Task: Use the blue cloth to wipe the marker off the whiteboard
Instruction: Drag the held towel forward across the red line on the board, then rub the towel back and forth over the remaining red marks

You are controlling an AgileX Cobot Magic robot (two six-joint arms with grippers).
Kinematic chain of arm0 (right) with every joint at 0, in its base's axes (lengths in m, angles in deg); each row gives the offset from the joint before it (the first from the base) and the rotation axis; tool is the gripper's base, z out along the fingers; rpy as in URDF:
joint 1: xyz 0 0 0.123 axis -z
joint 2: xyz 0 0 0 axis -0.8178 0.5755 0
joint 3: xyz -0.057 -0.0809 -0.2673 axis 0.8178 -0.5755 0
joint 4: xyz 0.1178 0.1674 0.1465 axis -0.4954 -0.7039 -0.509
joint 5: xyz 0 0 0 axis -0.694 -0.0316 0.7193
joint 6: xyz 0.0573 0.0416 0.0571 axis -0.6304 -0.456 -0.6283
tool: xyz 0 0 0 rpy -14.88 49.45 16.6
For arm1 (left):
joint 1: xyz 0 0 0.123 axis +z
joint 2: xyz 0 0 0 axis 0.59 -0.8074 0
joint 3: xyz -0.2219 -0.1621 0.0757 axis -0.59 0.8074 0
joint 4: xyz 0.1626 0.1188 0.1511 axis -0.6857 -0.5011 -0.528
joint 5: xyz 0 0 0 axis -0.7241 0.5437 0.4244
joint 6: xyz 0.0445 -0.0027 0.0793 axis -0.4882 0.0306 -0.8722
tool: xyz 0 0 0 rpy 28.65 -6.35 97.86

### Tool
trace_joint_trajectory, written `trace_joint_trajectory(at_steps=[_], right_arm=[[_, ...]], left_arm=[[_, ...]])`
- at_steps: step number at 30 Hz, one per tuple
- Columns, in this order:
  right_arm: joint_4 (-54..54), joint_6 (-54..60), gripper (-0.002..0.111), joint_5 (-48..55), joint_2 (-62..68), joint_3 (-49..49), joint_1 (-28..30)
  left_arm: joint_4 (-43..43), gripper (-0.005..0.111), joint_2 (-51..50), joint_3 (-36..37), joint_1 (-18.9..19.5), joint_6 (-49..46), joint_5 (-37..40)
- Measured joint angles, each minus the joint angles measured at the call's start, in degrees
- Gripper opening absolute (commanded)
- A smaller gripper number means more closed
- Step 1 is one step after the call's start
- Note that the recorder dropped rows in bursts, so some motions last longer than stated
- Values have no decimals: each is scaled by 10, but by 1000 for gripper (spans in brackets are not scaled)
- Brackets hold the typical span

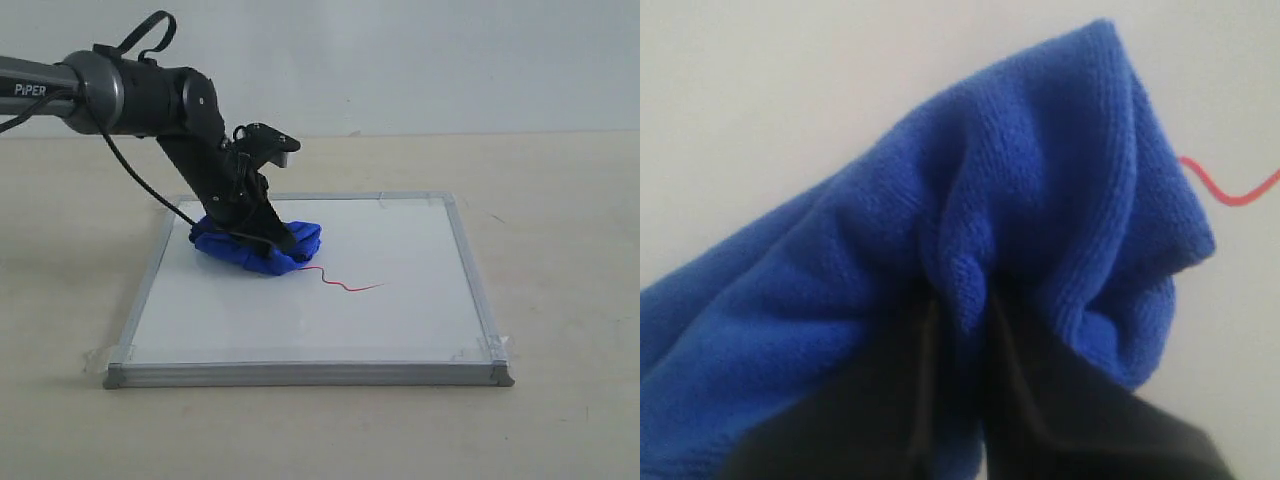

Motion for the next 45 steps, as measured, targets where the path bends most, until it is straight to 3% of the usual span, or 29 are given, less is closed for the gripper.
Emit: trace_joint_trajectory(at_steps=[3,7,11,14,18,25,28,31,35,41,45], right_arm=[[0,0,0,0,0,0,0],[0,0,0,0,0,0,0],[0,0,0,0,0,0,0],[0,0,0,0,0,0,0],[0,0,0,0,0,0,0],[0,0,0,0,0,0,0],[0,0,0,0,0,0,0],[0,0,0,0,0,0,0],[0,0,0,0,0,0,0],[0,0,0,0,0,0,0],[0,0,0,0,0,0,0]], left_arm=[[72,4,4,31,0,-40,-55],[169,4,1,47,-31,-113,-113],[193,4,-1,48,-83,-123,-131],[178,4,-1,48,-97,-96,-136],[143,4,2,48,-76,-20,-122],[110,4,17,56,30,44,-74],[110,4,22,69,41,47,-68],[89,4,27,82,20,46,-90],[80,4,30,88,-39,43,-120],[179,4,27,91,-141,-4,-132],[214,4,26,94,-172,-21,-134]])
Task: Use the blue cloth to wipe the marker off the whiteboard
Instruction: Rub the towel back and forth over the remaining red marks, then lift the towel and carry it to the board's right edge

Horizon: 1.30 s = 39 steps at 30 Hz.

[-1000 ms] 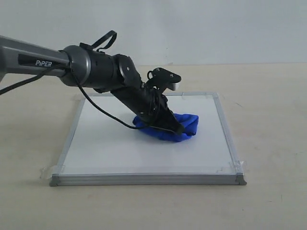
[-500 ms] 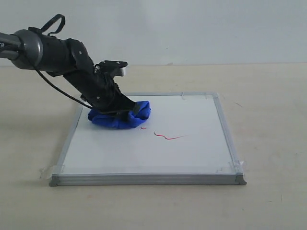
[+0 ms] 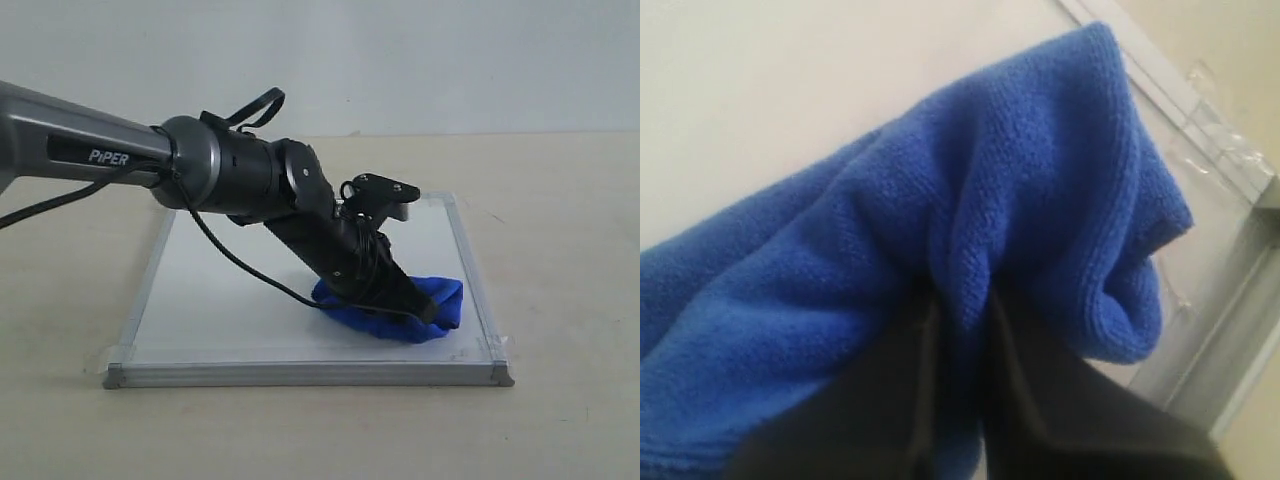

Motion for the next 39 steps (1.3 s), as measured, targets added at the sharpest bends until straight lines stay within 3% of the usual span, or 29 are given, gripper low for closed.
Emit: trace_joint_trajectory(at_steps=[6,11,14,19,24,27,29,32,36,39], right_arm=[[0,0,0,0,0,0,0],[0,0,0,0,0,0,0],[0,0,0,0,0,0,0],[0,0,0,0,0,0,0],[0,0,0,0,0,0,0],[0,0,0,0,0,0,0],[0,0,0,0,0,0,0],[0,0,0,0,0,0,0],[0,0,0,0,0,0,0],[0,0,0,0,0,0,0]], left_arm=[[-31,4,0,0,17,47,5],[-41,4,0,-6,123,117,29],[-43,4,-2,-17,110,94,35],[-24,4,-24,-60,32,36,34],[-47,4,-37,-90,31,53,63],[-140,4,-37,-104,51,186,52],[-157,4,-41,-110,72,216,48],[-149,4,-41,-115,73,153,61],[-131,4,-41,-123,42,-1,94],[-123,4,-44,-149,22,-62,133]])
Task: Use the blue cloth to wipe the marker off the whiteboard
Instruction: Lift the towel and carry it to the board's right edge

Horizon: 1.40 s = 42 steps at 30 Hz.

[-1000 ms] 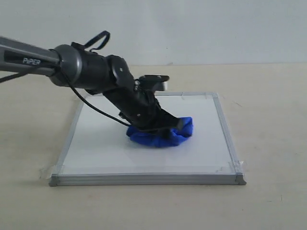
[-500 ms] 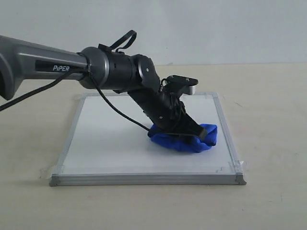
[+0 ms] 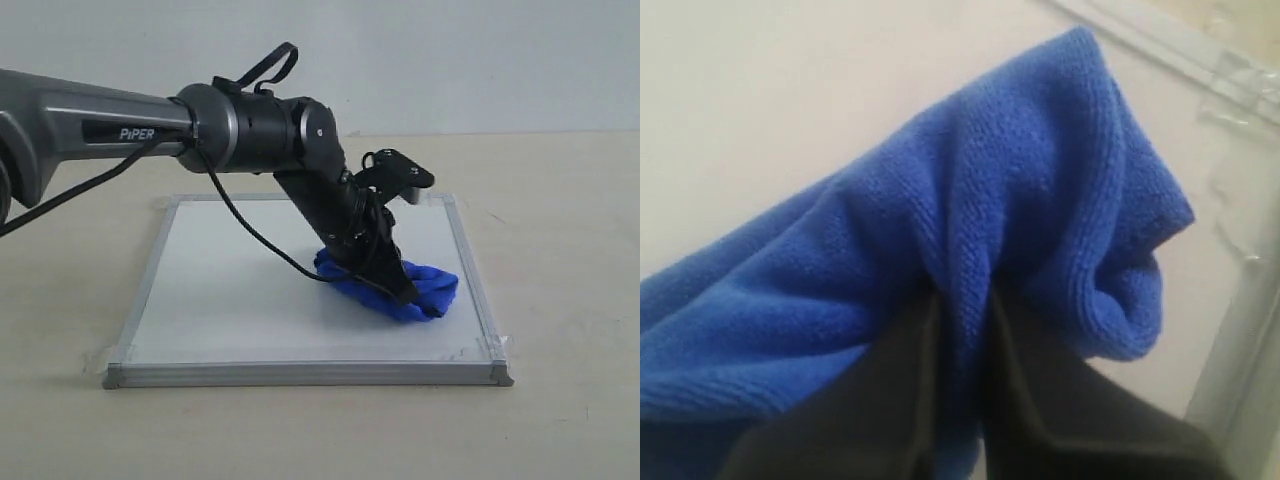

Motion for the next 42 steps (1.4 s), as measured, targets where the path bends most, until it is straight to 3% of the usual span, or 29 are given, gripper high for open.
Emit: trace_joint_trajectory(at_steps=[3,7,13,24,42], right_arm=[[0,0,0,0,0,0,0],[0,0,0,0,0,0,0],[0,1,0,0,0,0,0],[0,1,0,0,0,0,0],[0,1,0,0,0,0,0]], left_arm=[[2,4,-3,-46,-4,-62,37],[1,4,-3,-125,-5,-221,81],[2,4,-2,-192,-15,-324,57],[10,4,-36,-216,-40,-432,58],[172,4,-128,-217,-49,-569,-32]])
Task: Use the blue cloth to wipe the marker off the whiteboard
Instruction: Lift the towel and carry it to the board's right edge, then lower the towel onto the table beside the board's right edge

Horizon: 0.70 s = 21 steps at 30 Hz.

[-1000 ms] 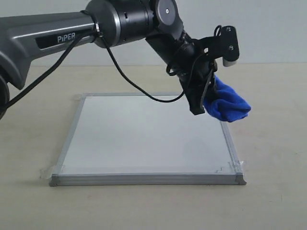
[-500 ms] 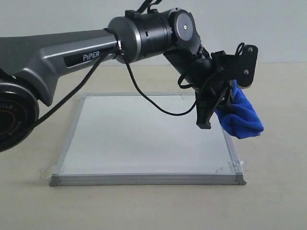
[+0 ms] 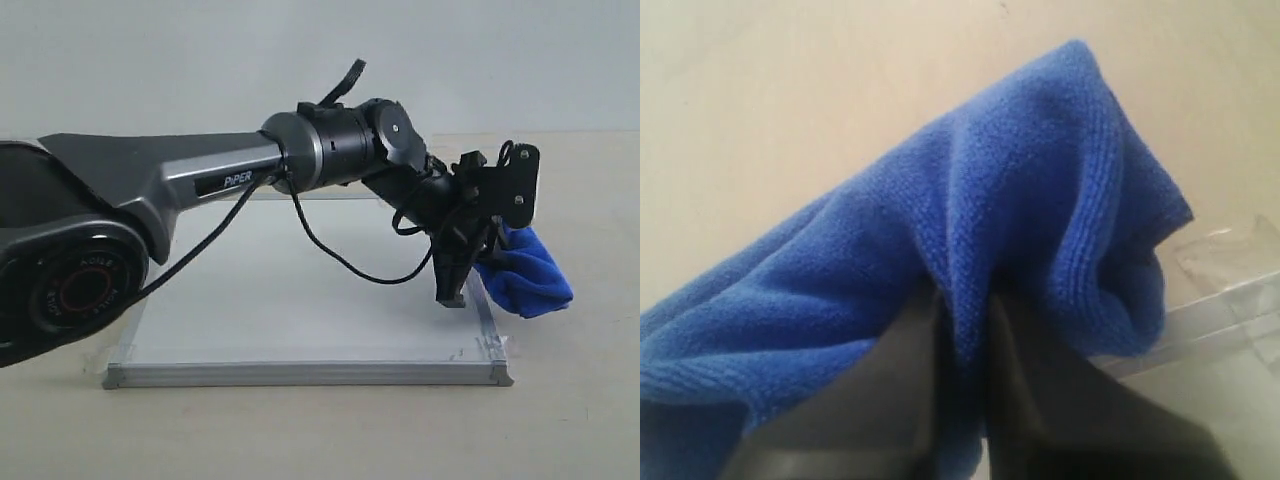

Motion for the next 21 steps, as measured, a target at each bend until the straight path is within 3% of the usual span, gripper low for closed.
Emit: trace_joint_trajectory(at_steps=[6,21], right_arm=[[0,0,0,0,0,0,0],[0,0,0,0,0,0,0]], left_arm=[[89,4,-7,0,-1,-109,25],[64,4,-31,-1,9,-93,50]])
